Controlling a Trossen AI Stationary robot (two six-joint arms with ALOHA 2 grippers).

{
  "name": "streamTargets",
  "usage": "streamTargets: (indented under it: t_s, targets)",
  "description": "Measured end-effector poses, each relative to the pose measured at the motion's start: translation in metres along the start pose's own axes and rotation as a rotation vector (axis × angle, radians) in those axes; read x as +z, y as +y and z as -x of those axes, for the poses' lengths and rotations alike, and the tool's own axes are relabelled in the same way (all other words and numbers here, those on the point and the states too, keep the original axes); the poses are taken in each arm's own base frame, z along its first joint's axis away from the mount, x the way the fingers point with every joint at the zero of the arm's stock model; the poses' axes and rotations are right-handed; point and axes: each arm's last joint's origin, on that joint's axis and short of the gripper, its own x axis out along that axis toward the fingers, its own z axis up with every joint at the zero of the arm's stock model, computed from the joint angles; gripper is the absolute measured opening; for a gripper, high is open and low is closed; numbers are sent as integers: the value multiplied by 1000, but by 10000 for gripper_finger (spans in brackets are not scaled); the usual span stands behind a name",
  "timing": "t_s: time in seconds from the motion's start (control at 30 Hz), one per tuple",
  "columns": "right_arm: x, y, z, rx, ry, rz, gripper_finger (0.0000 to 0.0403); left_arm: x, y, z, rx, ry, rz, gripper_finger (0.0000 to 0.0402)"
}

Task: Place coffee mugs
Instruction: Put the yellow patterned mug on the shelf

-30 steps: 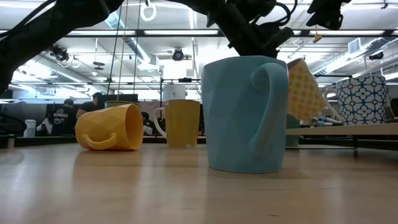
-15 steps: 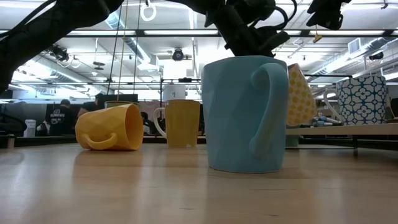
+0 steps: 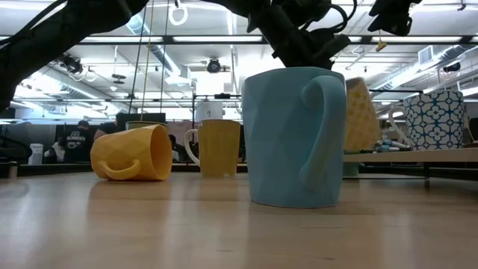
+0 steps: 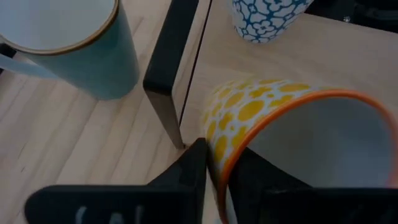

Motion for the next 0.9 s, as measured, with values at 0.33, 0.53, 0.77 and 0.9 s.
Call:
streamTargets:
  t_s: [0.33,0.53,0.77,0.9]
  targets:
    - [0,0,0,0,0,0,164,6,-1,1,-11,-54,16,109]
    - [0,0,0,0,0,0,164,12,-2,2,-24,-115,35,110]
    - [0,0,0,0,0,0,164,12,-2,2,-25,-121,75,110]
    - [0,0,0,0,0,0,164,13,-2,2,-27,-127,75,110]
